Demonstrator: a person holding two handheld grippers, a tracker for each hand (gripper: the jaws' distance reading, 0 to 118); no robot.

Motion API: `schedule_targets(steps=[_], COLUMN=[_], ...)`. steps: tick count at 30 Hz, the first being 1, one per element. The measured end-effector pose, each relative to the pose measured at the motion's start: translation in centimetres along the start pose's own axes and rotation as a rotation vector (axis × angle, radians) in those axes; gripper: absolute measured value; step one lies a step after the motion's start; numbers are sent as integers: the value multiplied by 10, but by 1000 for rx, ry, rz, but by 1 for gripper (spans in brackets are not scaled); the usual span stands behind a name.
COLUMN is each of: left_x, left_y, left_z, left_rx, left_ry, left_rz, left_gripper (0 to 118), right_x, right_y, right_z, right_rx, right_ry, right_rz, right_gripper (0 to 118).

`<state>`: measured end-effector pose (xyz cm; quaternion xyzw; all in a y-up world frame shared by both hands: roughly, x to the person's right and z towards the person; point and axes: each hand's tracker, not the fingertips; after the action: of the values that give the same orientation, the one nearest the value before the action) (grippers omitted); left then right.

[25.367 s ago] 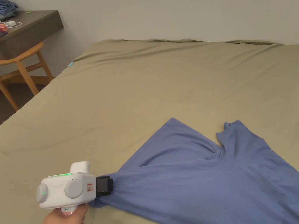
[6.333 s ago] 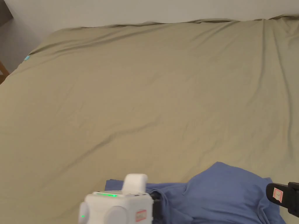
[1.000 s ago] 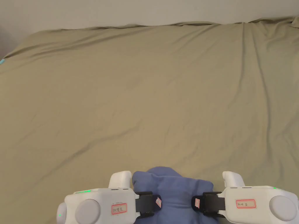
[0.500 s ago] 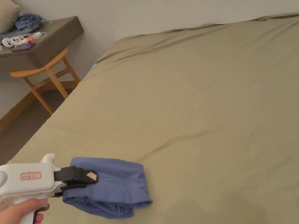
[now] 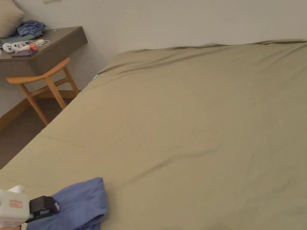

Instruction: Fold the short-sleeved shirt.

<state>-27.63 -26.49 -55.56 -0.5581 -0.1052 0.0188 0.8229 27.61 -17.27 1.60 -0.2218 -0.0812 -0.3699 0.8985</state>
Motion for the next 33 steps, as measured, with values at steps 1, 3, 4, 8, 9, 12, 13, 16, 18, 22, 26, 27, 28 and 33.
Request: schedule_targets(steps=[1,3,4,8,9,12,13,16,18,22,26,27,28,33], left_x=[-5,25,49,154,177,245,261,313,347,394,405,402,399,400], left_y=[17,21,22,6,4,-6,-7,-32,-49,-69,-88,-89,-89,-96], left_z=[18,46,67,152,176,229,246,274,286,292,304,305,305,309], left_rx=[16,14,45,510,605,794,839,972,1000,974,989,996,997,968], left_ry=[-43,-97,-106,-41,-70,-231,-231,-342,-407,-462,-421,-421,-435,-440], left_rz=[-25,-110,-209,-455,-439,-396,-373,-328,-292,-386,-446,-442,-423,-433], left_gripper=[118,118,106,0,0,0,0,0,0,0,0,0,0,0], right_x=[-5,-13,-16,-37,-47,-88,-101,-130,-143,-153,-155,-153,-151,-146], right_y=[1,7,15,62,79,121,132,153,159,161,151,148,146,147], right_z=[1,1,3,13,20,40,43,46,42,31,31,35,37,45], right_rx=[1,7,11,143,211,459,503,614,646,635,604,610,613,629], right_ry=[-39,-145,-222,-507,-560,-625,-642,-670,-673,-644,-665,-667,-667,-694], right_rz=[38,100,147,311,313,413,445,508,529,478,517,516,515,469], right_gripper=[2,2,2,2,2,2,2,2,2,2,2,2,2,2])
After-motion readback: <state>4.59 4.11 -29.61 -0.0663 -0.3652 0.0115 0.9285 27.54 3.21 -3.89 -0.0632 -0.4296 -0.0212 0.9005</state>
